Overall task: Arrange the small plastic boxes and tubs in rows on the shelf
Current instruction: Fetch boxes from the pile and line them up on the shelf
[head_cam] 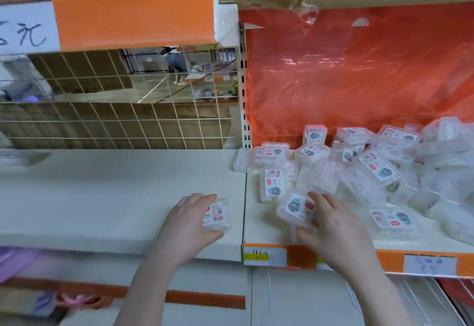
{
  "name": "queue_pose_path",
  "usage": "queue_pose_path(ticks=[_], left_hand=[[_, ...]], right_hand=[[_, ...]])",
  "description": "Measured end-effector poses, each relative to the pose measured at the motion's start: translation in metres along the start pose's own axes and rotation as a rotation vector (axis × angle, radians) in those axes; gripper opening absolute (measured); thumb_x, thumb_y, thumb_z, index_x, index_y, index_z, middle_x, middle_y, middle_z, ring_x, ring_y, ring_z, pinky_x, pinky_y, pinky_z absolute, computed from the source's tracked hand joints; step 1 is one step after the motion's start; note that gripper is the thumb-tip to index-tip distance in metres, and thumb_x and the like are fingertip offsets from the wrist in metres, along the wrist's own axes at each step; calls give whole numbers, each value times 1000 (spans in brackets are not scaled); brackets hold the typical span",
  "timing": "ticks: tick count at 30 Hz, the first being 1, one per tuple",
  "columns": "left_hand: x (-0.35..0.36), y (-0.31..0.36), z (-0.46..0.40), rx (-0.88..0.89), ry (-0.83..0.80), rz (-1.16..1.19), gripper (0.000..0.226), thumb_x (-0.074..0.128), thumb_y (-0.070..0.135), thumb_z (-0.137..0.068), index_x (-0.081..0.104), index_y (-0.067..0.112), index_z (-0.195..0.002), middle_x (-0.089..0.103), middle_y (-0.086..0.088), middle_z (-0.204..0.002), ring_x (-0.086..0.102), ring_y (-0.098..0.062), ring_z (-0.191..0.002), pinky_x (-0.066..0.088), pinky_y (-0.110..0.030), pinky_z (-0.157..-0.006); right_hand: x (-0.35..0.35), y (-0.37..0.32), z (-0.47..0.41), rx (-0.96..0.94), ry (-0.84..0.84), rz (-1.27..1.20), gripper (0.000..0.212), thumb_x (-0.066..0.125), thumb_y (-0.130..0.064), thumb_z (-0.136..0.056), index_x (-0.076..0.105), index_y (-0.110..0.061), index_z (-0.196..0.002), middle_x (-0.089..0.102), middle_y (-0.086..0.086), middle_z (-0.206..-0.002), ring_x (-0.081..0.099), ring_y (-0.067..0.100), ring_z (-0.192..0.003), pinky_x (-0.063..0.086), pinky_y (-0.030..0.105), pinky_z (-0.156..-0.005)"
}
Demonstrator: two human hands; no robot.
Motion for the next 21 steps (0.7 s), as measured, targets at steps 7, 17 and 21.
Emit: queue_pose_path(ticks=[7, 17, 21], left_hand=[[-18, -27, 40, -109, 21, -46, 72, 66, 44, -80, 36, 24, -142, 43, 7, -138, 36, -11, -125, 29, -24, -101], [-60, -79, 82, -179, 107, 5, 71, 71, 39, -77, 42, 23, -140, 45, 7, -135, 38, -12, -124, 30, -21, -98], [-82, -112, 106, -189, 122, -19, 74, 72, 42, -77, 41, 23, -141, 45, 7, -136, 38, -12, -124, 28, -19, -95]], right_hand=[[18, -38, 11, -100, -78, -56, 66, 76, -22, -62, 57, -5, -123, 63, 11, -109, 58, 33, -101, 45, 35, -81], [26, -120, 13, -255, -104, -60, 72, 59, -42, -75, 36, -21, -139, 48, -5, -128, 45, 16, -118, 38, 26, -89], [33, -164, 19, -267, -81, -66, 73, 60, -44, -74, 35, -23, -139, 48, -6, -127, 46, 15, -118, 38, 24, -88]])
Point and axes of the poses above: each hand's wrist, its own z-axis away from the middle knuckle, its own x-axis out of the palm, y = z × x, the point moved 9 cm from there along -z, towards the middle knuckle
